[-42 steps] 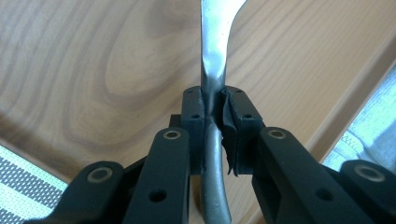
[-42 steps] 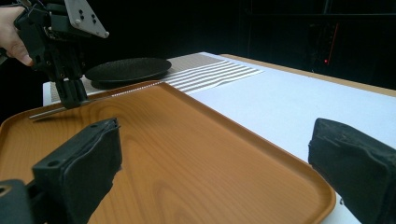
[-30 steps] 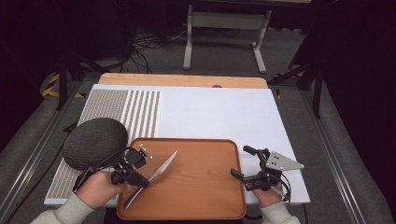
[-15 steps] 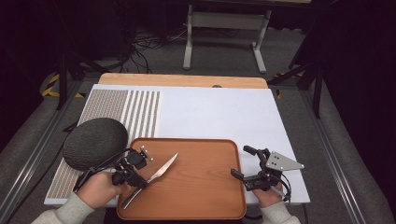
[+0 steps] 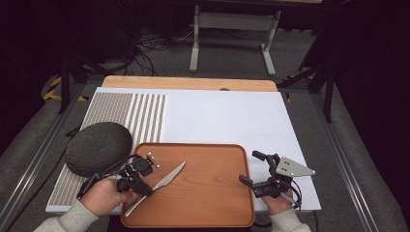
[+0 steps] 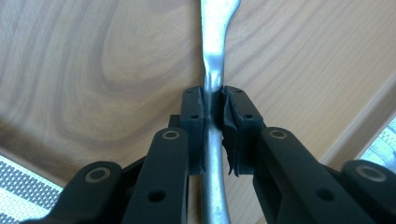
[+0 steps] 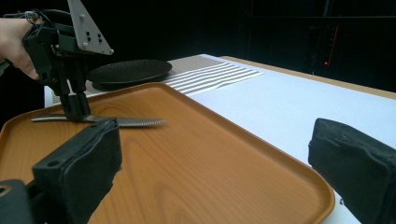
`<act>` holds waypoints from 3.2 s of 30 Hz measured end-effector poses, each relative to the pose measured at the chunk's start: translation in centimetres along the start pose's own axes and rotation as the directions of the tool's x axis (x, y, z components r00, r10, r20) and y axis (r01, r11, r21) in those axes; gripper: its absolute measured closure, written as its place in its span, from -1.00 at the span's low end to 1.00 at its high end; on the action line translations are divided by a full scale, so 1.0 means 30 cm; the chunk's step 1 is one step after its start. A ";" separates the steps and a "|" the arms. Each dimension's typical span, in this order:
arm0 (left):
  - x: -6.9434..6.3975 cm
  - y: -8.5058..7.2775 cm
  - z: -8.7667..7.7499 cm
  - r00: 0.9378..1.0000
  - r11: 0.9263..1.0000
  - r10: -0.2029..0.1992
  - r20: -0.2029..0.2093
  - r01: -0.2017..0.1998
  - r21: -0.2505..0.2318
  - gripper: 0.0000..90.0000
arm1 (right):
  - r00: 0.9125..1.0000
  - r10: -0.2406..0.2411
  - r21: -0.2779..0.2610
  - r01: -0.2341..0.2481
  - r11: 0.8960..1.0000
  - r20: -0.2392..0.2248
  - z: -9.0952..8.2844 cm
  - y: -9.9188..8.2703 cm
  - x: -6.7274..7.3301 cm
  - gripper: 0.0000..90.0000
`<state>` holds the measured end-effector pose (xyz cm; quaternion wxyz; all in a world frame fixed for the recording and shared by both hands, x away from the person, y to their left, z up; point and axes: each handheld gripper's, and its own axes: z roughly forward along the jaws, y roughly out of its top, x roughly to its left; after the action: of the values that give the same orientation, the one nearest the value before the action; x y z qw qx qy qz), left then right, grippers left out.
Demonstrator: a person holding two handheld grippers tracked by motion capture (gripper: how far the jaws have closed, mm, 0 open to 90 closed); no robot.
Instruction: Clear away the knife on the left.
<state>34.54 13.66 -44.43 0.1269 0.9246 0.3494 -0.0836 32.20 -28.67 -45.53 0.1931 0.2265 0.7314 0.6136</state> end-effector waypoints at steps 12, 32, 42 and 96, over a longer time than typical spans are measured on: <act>-0.014 -0.006 -0.053 0.989 0.978 0.146 -0.008 -0.146 -0.147 -0.11 | 1.000 0.000 0.000 0.000 1.000 -0.004 0.001 0.000 0.000 -0.93; -0.064 0.029 -0.048 0.920 0.886 0.388 -0.052 -0.389 -0.252 0.97 | 1.000 0.002 -0.001 -0.002 1.000 -0.003 0.000 0.000 0.000 -0.93; -0.079 0.051 0.005 0.888 0.874 0.449 -0.098 -0.460 -0.159 1.00 | 1.000 0.005 -0.006 -0.005 1.000 -0.001 -0.003 0.000 -0.001 -0.93; 0.065 -0.031 -0.006 0.951 0.946 0.283 -0.122 -0.298 -0.131 1.00 | 1.000 0.002 0.005 -0.002 1.000 0.002 0.001 -0.002 -0.001 -0.93</act>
<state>35.38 15.60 -44.90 0.1880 0.9570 0.2206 0.0095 32.25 -28.67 -45.60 0.1926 0.2283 0.7324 0.6119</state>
